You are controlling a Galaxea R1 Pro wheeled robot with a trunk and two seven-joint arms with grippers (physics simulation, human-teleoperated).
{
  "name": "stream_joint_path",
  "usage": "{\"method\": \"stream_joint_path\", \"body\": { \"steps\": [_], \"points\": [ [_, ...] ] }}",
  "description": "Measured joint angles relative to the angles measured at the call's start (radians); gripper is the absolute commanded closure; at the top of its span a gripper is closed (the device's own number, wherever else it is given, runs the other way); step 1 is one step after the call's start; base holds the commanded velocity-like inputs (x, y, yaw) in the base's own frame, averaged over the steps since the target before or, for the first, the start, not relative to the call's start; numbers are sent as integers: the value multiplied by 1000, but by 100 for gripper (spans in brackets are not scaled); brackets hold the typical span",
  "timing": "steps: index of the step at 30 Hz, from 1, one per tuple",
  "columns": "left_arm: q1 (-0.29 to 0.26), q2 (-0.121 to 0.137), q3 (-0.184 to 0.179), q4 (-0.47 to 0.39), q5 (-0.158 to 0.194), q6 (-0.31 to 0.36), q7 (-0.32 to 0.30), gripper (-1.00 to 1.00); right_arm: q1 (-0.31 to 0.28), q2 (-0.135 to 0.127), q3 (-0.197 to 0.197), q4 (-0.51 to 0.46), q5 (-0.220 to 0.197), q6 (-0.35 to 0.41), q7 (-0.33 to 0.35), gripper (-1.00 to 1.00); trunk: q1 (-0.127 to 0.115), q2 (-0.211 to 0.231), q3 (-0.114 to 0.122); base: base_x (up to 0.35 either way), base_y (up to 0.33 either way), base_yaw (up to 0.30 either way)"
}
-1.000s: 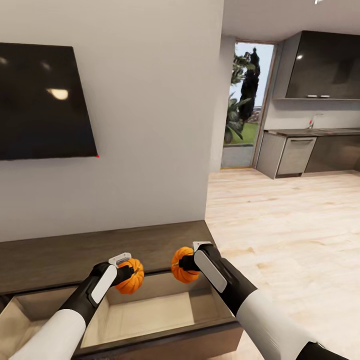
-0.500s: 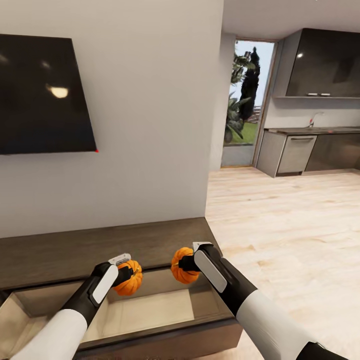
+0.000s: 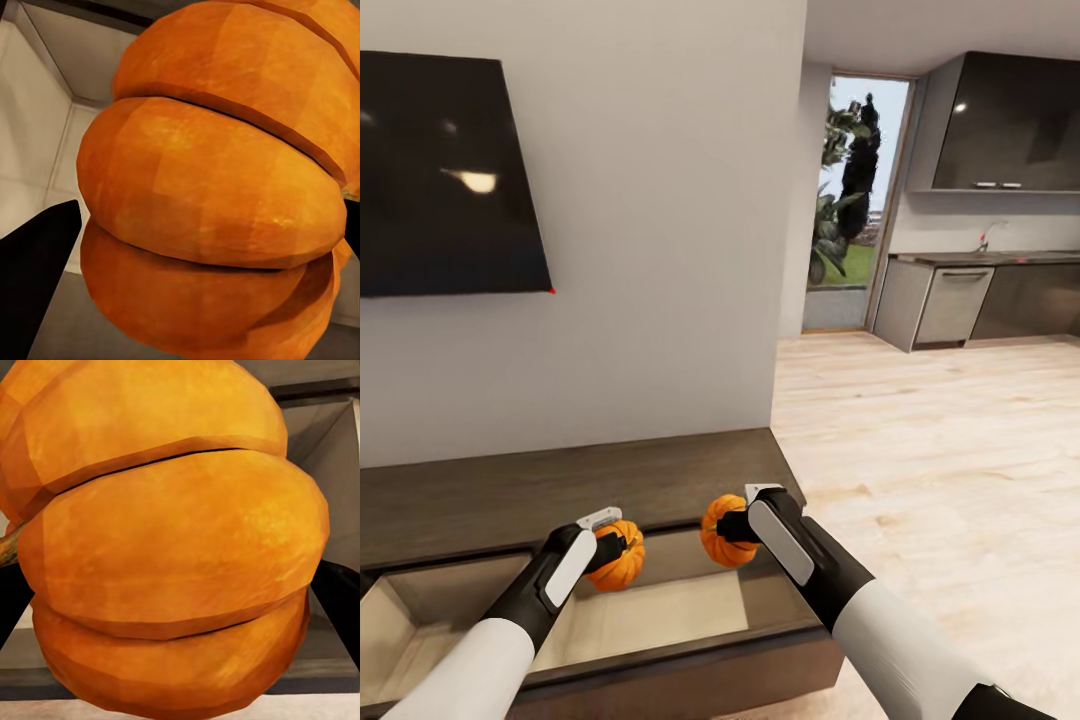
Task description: Place each of the two pumpkins and all three candles from the living room inside a cabinet in the living room (use any cabinet), then make sure every cabinet is closed, and position the cauldron so it is next to a table in the living room.
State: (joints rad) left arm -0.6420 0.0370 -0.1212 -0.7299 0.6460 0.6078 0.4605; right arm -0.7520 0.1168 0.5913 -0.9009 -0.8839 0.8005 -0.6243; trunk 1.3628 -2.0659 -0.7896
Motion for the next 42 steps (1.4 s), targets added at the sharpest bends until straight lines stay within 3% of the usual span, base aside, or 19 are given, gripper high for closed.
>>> {"method": "stream_joint_path", "body": {
  "steps": [42],
  "points": [
    [0, 0, 0, -1, -1, 0, 0, 100, 6, 0, 1, -1, 2, -10, 16, 100, 161, -294, -132, 0, 0, 0]
  ]
}}
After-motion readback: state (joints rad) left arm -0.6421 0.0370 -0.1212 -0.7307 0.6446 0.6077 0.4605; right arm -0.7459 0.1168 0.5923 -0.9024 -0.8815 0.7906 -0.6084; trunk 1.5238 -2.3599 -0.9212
